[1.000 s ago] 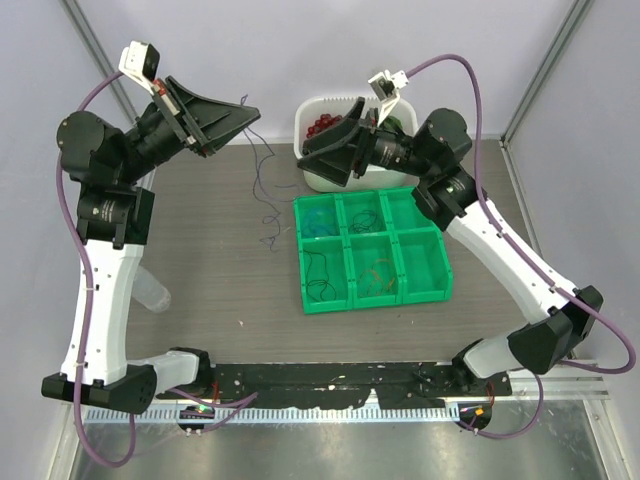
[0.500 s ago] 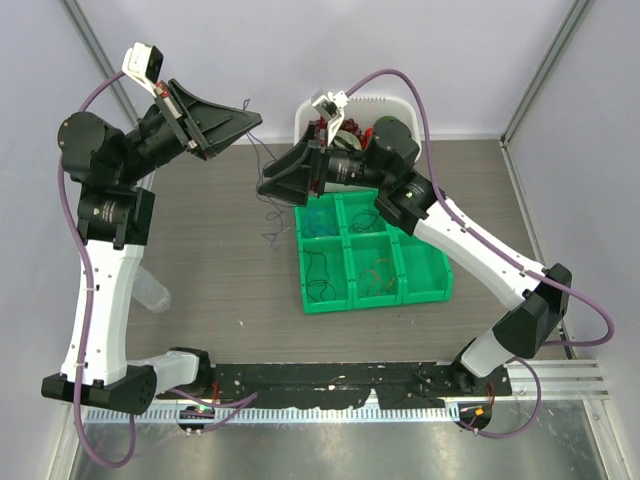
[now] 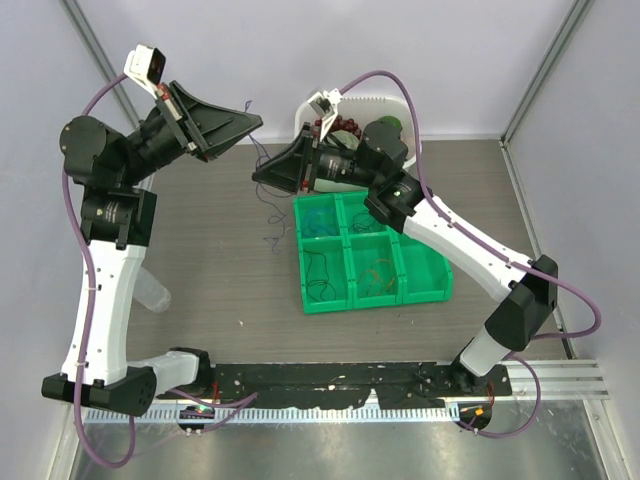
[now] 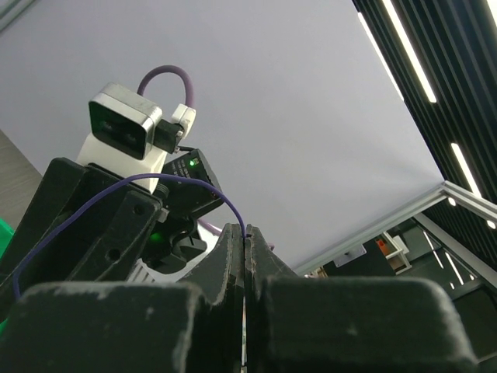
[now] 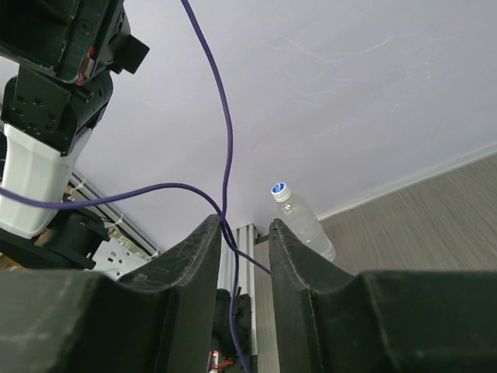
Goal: Untangle the cables
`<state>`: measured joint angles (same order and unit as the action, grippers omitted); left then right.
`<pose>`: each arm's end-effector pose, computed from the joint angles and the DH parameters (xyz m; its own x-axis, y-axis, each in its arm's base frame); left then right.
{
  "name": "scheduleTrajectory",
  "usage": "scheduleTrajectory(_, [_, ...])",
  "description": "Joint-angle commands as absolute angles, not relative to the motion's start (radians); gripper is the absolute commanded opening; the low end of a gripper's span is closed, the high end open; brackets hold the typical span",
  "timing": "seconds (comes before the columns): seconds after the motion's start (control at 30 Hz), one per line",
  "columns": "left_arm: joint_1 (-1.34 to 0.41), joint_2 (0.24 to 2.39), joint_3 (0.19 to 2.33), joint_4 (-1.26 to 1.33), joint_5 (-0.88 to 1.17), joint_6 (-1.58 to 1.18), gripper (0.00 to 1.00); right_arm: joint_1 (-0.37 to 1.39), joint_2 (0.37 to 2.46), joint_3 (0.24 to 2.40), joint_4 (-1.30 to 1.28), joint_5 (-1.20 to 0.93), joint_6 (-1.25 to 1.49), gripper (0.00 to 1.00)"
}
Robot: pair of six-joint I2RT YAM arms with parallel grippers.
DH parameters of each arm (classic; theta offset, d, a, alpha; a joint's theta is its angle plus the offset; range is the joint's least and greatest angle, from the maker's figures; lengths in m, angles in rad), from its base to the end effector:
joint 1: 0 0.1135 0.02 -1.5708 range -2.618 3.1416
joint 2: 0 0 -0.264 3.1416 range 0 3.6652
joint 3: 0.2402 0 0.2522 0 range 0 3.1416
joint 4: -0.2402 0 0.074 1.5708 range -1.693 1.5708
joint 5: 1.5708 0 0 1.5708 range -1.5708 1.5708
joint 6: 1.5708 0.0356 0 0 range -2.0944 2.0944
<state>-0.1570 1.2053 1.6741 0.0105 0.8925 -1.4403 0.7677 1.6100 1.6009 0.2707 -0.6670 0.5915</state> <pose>0.1957 -0.0590 0.5687 -0.7146 -0.5167 -0.4715 0.5532 -0.0049 -0.8330 0.2541 0.2758 0.4614 -0.3895 0.2329 -0.8911 -0.9136 0.0246 0.4058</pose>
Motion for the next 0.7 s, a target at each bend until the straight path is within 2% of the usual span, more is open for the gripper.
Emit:
scheduleTrajectory(0.0, [-0.155,1.178,1.657,0.064,0.916,-1.453,0.00,0.781,1.605,1.648,0.362,-0.678,0.624,0.29])
scheduleTrajectory(0.17, [-0.155,1.172,1.643,0.055,0.910,-1.444,0.00,0.781,1.592,1.635,0.370,-0.650,0.649,0.01])
scheduleTrajectory(0.23, [-0.155,1.167,1.643,0.003,0.896,-1.402,0.04,0.781,1.582,1.631,0.342,-0.608,0.638,0.01])
scheduleTrajectory(0.37, [-0.155,1.148,1.644,-0.240,0.839,-1.257,0.47,0.749,1.543,1.620,0.233,-0.489,0.588,0.01])
scheduleTrajectory(0.47, [-0.153,1.111,1.641,-0.378,0.770,-1.142,0.67,0.703,1.503,1.595,0.187,-0.422,0.586,0.01])
scheduleTrajectory(0.53, [-0.153,1.071,1.629,-0.441,0.695,-1.083,0.76,0.660,1.485,1.582,0.166,-0.399,0.591,0.01])
scheduleTrajectory(0.67, [-0.153,0.982,1.551,-0.550,0.519,-1.035,0.80,0.572,1.462,1.583,0.108,-0.376,0.566,0.01])
